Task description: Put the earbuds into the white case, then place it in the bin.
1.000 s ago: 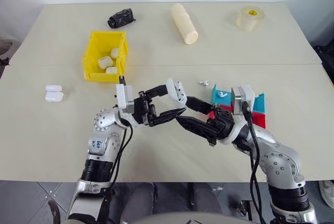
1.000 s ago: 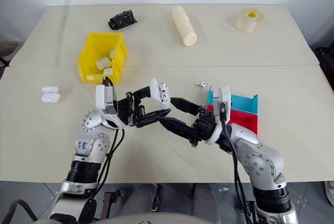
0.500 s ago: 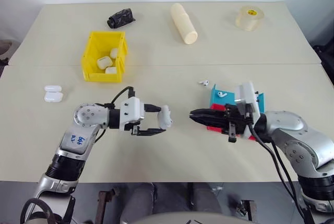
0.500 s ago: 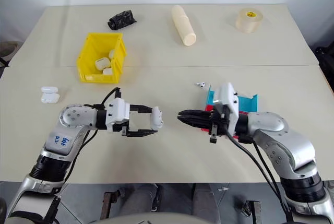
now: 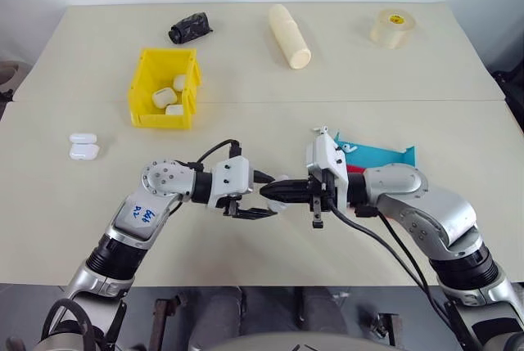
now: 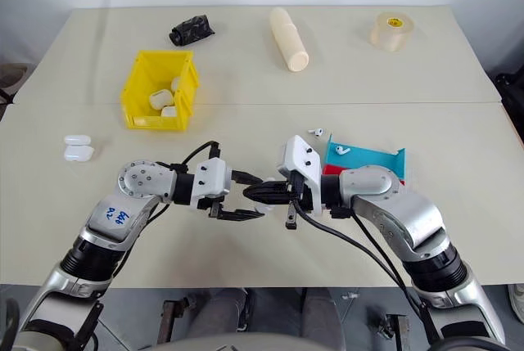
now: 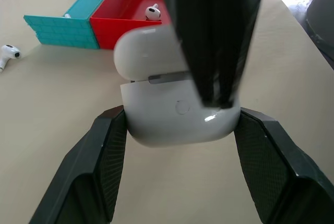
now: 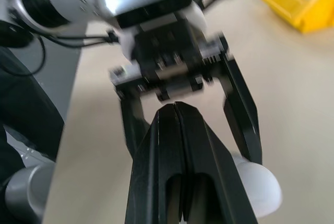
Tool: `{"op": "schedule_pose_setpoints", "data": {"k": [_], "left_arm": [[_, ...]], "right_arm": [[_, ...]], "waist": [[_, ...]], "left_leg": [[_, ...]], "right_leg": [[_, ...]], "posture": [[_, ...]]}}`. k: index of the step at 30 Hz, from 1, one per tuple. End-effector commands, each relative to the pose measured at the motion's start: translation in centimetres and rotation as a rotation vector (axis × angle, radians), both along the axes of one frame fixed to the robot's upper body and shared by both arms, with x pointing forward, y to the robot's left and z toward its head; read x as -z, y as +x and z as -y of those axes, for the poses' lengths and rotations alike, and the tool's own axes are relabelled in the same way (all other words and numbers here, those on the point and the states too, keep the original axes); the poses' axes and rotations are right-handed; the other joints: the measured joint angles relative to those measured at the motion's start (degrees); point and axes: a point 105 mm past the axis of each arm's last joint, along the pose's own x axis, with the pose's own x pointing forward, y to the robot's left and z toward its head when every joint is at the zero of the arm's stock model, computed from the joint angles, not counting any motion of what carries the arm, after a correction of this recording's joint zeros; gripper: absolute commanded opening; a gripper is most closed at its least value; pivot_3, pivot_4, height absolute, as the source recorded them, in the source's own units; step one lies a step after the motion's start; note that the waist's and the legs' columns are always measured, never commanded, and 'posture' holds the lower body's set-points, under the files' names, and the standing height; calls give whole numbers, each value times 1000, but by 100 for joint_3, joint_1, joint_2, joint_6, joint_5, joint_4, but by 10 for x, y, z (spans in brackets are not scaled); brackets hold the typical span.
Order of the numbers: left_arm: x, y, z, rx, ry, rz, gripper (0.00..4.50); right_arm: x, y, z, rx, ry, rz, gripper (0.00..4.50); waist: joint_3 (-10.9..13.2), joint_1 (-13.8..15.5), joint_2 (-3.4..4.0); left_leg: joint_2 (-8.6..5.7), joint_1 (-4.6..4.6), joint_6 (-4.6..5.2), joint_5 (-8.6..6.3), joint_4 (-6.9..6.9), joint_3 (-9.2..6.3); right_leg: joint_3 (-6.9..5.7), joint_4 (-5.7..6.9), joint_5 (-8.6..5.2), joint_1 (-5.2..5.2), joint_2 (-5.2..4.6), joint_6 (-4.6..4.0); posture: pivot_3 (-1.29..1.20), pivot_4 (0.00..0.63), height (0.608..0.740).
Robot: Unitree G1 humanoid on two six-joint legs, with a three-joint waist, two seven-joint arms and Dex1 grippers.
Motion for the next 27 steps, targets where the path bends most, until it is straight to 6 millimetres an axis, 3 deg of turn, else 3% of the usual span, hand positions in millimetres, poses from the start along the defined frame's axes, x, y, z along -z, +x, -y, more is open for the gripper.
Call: {"op": "schedule_pose_setpoints", "data": {"k": [1, 6, 12, 15, 20, 25, 27], "left_arm": [[-18, -2, -3, 3, -53, 85, 2754], [-23, -3, -13, -32, -115, 97, 2754], [-26, -11, -43, -174, -263, 80, 2754], [-35, -12, -64, -302, -397, 133, 2754], [-33, -6, -127, -681, -600, 112, 2754], [-37, 2, -168, -1003, -829, 83, 2754], [-35, 7, -178, -1105, -885, 53, 2754]], "right_arm": [[-1, 5, 23, 35, 1, 26, 18], [-1, 6, 54, 61, 29, 68, 18], [-10, -3, 76, 153, 180, 140, 180], [-18, -5, 82, 218, 242, 198, 900], [-22, -1, 91, 297, 264, 291, 2663], [-35, -3, 84, 264, 340, 379, 4368], [-37, -1, 82, 271, 348, 427, 4473]], "waist": [[0, 4, 0], [1, 7, -1], [1, -31, -1], [1, -9, -1], [0, 3, -1], [0, 19, -1], [1, 21, -3]], "left_leg": [[-1, 0, 0, 0, 0, 0], [-2, 0, 0, 0, 0, 1], [10, 2, 0, 0, -6, 6], [12, 4, -1, 0, -3, 6], [13, 13, -1, 0, -2, 5], [9, 17, -1, 0, 0, 5], [6, 17, -1, 0, 2, 4]], "right_leg": [[0, 0, 0, 0, -1, 0], [0, 0, 0, 2, 0, 0], [2, 1, 0, 0, 4, 0], [2, 0, 0, 1, 4, 0], [5, 2, 0, 8, 5, 0], [5, 2, 0, 15, 3, 0], [5, 5, 0, 16, 0, 0]], "posture": [[0, 150, 740], [0, 150, 740], [0, 150, 740], [0, 150, 740], [0, 150, 740], [0, 150, 740], [0, 150, 740]]}}
